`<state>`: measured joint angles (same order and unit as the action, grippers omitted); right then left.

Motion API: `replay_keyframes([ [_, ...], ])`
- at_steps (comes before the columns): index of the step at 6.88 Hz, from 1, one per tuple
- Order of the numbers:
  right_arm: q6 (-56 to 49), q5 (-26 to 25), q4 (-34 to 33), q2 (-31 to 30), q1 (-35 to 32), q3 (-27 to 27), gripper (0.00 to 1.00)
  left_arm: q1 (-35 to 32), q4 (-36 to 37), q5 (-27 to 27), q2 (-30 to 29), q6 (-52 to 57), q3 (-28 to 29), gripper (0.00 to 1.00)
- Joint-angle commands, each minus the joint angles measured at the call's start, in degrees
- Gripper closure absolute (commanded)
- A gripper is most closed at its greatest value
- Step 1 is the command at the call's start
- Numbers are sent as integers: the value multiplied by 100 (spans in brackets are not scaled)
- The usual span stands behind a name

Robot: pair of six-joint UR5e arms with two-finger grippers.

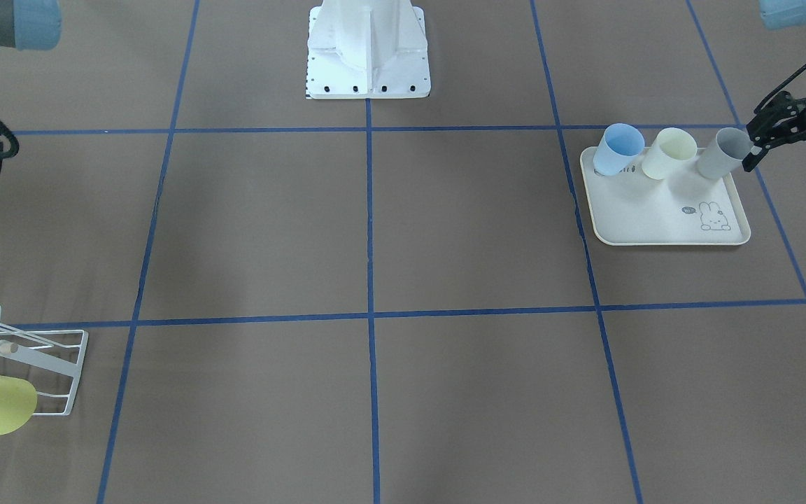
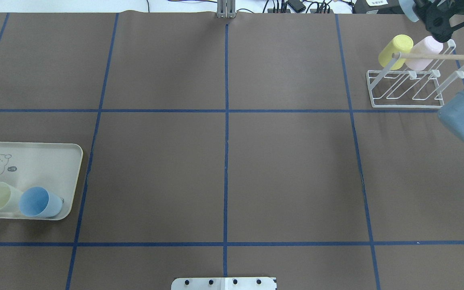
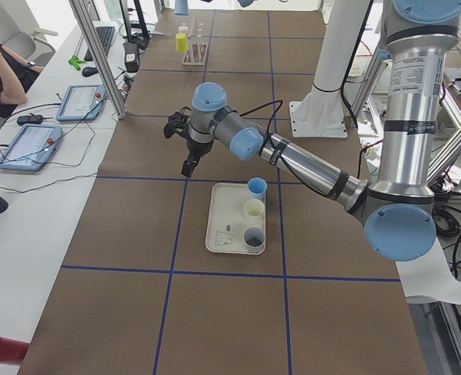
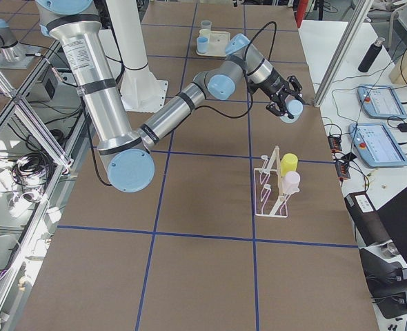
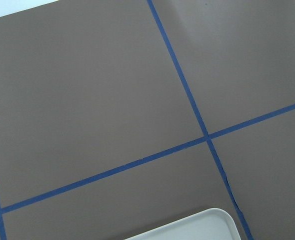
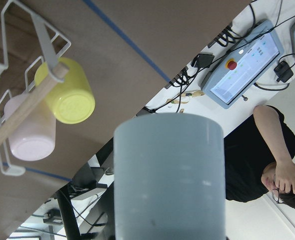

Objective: Transfer IKEA cup to right arm and place on rack

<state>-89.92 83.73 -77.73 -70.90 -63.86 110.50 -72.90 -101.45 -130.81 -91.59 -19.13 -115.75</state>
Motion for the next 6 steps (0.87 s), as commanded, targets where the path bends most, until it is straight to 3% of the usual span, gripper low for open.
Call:
replay_keyframes([
  [1, -947, 3, 82, -37, -389, -475, 100, 4, -6, -15, 1, -38, 0, 0],
  [2, -1097, -49, 631, -212, -390, -781, 100, 4, -6, -15, 1, -47, 0, 0],
  [4, -1422, -128, 1975, -249, -434, -1904, 100, 12, -6, -15, 1, -47, 0, 0],
  [6, -2019, -313, 2174, -257, -443, -2146, 100, 4, -15, -15, 1, -56, -8, 0],
])
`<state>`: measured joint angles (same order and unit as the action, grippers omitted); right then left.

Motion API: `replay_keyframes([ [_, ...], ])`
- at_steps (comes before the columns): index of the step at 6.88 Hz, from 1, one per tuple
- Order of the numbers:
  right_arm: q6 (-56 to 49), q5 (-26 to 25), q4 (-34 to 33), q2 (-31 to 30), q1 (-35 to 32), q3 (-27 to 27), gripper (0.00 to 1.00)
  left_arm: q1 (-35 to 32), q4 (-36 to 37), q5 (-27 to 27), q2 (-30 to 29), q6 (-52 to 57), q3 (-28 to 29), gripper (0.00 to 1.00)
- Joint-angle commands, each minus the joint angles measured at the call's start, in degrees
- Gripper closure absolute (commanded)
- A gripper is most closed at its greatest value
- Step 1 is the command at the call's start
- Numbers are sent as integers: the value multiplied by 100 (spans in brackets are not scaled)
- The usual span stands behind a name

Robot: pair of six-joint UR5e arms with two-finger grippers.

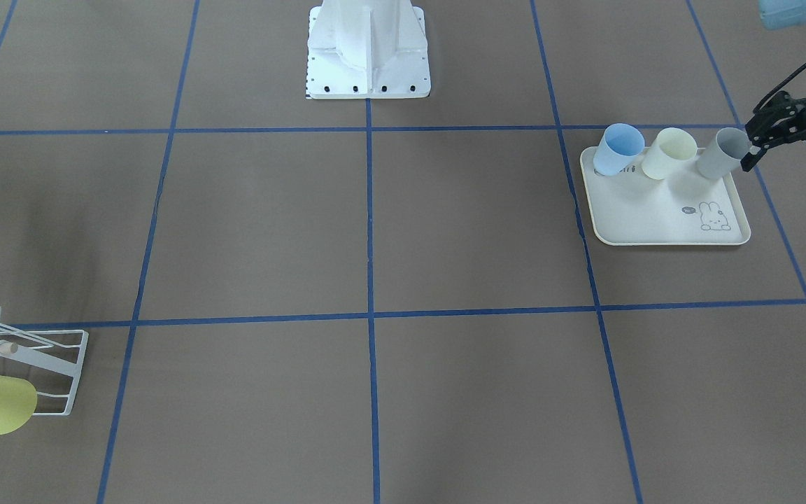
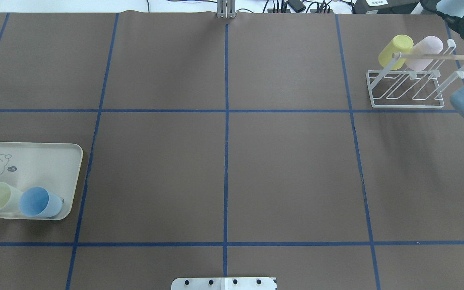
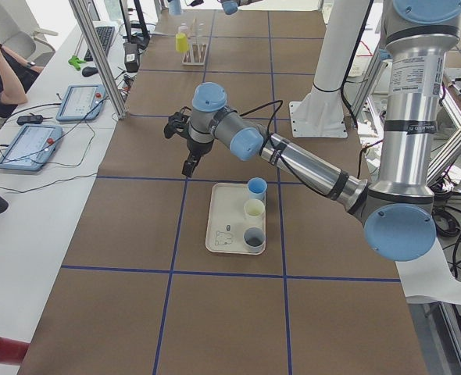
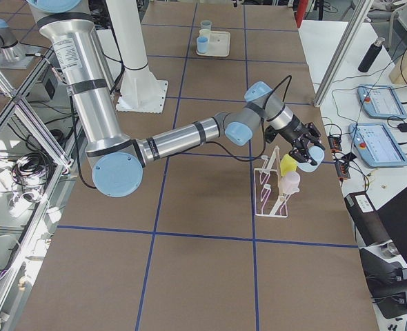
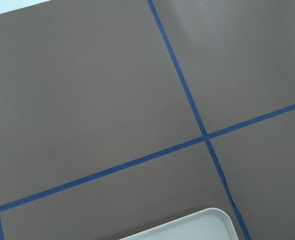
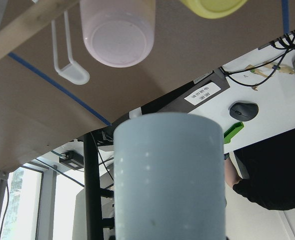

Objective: Transfer IKEA cup to right arm and place on rack

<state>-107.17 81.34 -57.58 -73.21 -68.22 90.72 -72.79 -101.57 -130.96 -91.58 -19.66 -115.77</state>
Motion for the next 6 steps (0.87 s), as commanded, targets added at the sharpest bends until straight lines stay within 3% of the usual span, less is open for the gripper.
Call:
replay_keyframes([
  [1, -295, -75, 150, -52, 2, -203, 100, 1, -3, 0, 0, -3, -7, 0],
  [4, -287, -92, 772, -272, 2, -589, 100, 1, -3, 0, 0, -3, 1, 0],
  [6, -252, -214, 792, -334, 115, -643, 100, 1, -3, 0, 0, -12, 1, 0],
])
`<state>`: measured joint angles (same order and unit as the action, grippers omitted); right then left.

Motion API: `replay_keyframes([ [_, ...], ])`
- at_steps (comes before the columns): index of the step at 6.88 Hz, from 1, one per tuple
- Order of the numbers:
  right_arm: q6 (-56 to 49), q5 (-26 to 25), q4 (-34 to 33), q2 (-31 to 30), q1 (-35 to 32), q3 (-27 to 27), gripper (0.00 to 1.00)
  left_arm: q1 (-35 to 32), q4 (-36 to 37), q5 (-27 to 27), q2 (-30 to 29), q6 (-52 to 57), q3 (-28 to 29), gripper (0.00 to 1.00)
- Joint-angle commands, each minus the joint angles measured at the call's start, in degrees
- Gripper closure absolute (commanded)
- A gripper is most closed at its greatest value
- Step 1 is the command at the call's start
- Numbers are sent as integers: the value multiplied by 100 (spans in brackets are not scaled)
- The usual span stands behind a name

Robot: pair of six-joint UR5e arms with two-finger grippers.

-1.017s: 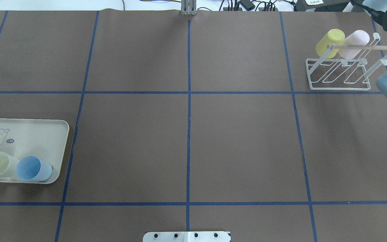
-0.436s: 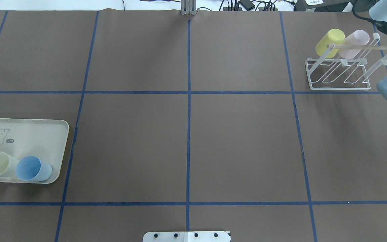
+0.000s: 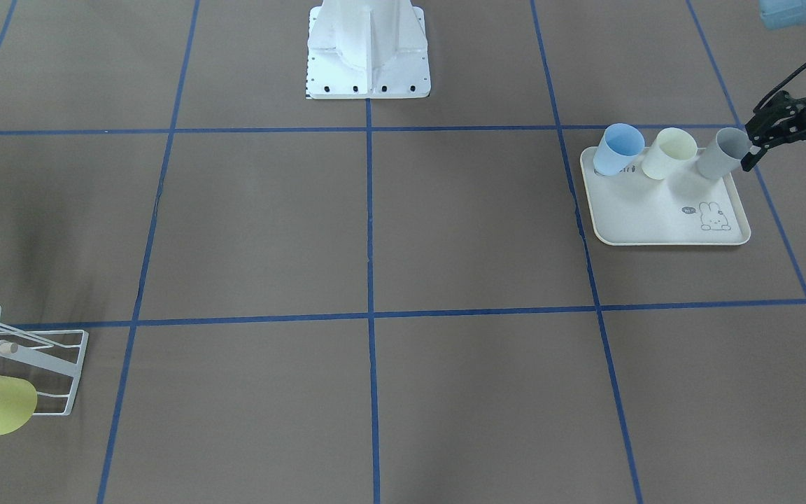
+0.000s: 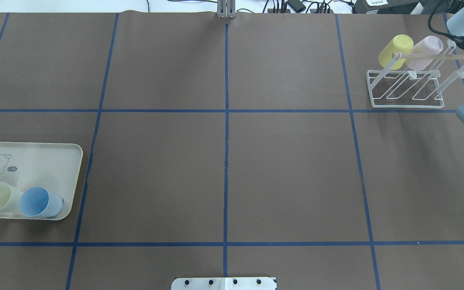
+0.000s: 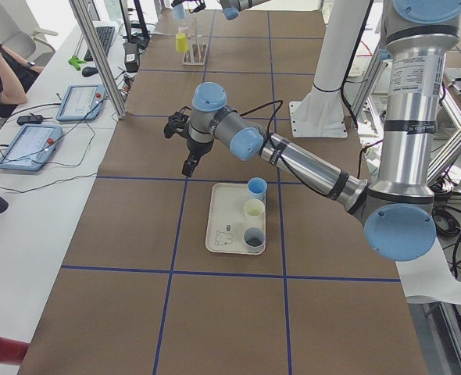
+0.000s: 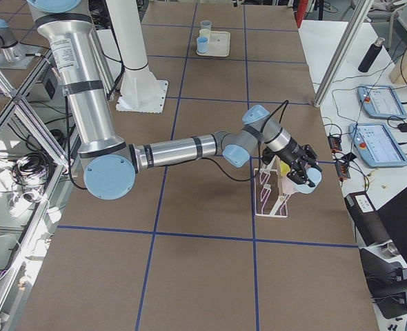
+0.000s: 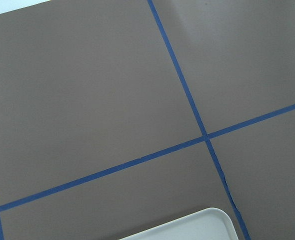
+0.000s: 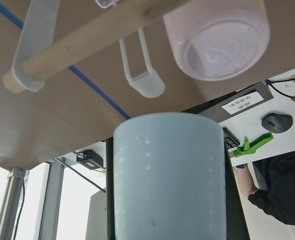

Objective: Transfer IKEA cup to right arm and place on rack

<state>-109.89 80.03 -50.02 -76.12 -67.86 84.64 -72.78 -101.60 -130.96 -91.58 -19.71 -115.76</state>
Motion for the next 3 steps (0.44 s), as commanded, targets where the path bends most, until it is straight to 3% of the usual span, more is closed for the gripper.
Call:
replay_keyframes([
  [1, 20, -136, 54, -104, 124, -44, 100, 1, 0, -9, 0, -6, 1, 0],
  [3, 20, -233, 54, -157, 194, -35, 100, 10, -26, -9, 0, -6, 53, 0],
])
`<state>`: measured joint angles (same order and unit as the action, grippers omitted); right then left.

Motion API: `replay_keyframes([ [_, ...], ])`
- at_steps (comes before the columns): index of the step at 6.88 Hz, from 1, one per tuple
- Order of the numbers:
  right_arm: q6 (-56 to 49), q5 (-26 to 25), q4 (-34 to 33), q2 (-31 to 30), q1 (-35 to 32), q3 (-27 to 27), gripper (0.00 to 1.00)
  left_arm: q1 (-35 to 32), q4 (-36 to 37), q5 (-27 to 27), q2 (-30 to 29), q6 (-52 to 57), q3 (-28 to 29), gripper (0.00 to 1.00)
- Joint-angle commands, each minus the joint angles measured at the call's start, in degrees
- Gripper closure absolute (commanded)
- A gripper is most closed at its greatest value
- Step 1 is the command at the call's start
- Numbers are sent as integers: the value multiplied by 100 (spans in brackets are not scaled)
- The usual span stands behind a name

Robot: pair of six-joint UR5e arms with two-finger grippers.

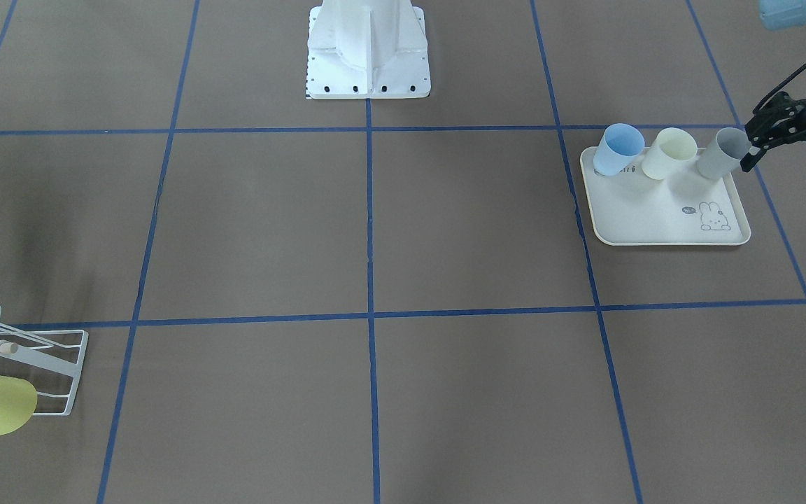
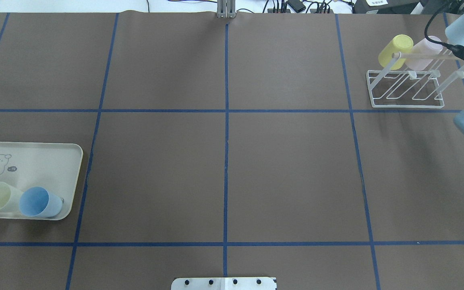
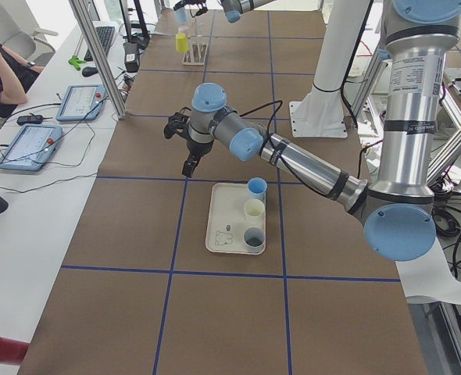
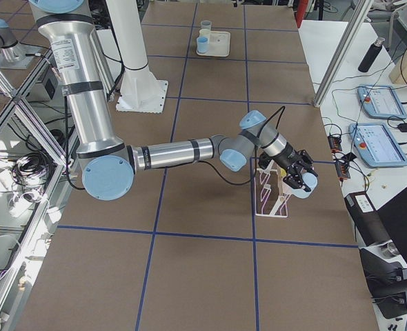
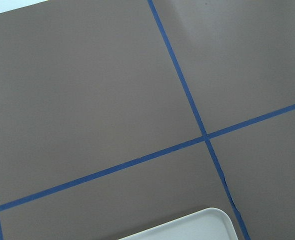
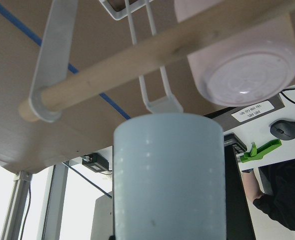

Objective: Transfer IKEA cup to right arm and place on rack

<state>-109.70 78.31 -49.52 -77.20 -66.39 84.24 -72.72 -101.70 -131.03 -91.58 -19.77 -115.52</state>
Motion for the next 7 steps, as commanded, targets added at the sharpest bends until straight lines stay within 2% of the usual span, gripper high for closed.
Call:
replay_keyframes([
  [1, 1, -71, 38, -67, 65, -4, 100, 3, -16, -1, 0, 0, 38, 0],
  [7, -8, -211, 47, -76, 188, -57, 100, 12, -34, -1, -9, 8, 82, 0],
])
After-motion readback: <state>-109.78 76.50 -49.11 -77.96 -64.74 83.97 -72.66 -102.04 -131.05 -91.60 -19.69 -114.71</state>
